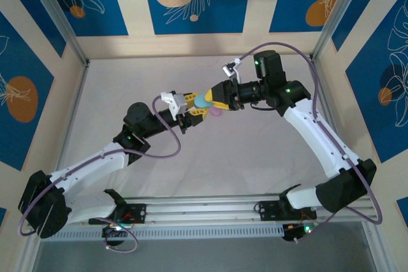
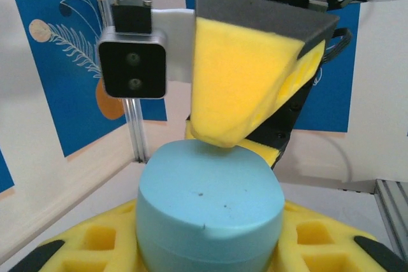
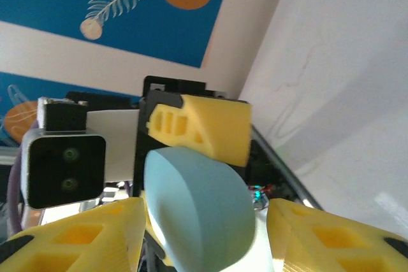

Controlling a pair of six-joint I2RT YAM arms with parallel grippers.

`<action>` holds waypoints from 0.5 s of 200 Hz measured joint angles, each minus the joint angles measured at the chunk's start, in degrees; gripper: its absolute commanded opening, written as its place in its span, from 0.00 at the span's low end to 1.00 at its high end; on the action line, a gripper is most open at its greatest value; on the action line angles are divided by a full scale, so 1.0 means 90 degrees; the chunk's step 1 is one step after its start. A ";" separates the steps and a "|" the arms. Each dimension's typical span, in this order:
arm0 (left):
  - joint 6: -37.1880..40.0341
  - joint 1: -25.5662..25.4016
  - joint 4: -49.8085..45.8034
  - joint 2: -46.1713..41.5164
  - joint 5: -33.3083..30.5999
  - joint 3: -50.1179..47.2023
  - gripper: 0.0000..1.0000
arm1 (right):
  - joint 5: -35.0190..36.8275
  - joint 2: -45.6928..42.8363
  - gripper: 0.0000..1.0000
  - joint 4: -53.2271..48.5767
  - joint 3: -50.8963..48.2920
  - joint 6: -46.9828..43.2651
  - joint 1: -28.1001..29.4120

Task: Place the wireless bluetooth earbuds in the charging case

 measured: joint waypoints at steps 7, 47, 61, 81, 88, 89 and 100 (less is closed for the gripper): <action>-0.0012 0.0000 0.0007 0.0022 0.0010 0.0002 0.36 | -0.0163 0.0078 0.48 0.0109 -0.0002 0.0083 0.0007; -0.0100 0.0000 0.0044 0.0051 0.0007 0.0002 0.37 | -0.0806 0.0284 0.29 0.0639 -0.0221 0.0444 -0.0036; -0.0097 0.0000 0.0056 0.0039 0.0007 0.0005 0.39 | -0.0886 0.0284 0.22 0.0707 -0.0233 0.0481 -0.0058; -0.0083 0.0000 0.0027 0.0029 0.0005 0.0005 0.45 | -0.0925 0.0265 0.15 0.0816 -0.0323 0.0486 -0.0083; -0.0073 -0.0002 -0.0019 0.0029 0.0000 0.0007 0.50 | -0.0923 0.0250 0.14 0.0852 -0.0364 0.0486 -0.0102; -0.0078 -0.0002 -0.0039 0.0029 0.0000 0.0010 0.50 | -0.0920 0.0245 0.14 0.0852 -0.0369 0.0486 -0.0104; -0.0058 -0.0002 -0.0102 0.0041 -0.0024 0.0017 0.57 | -0.0882 0.0180 0.13 0.0894 -0.0481 0.0505 -0.0141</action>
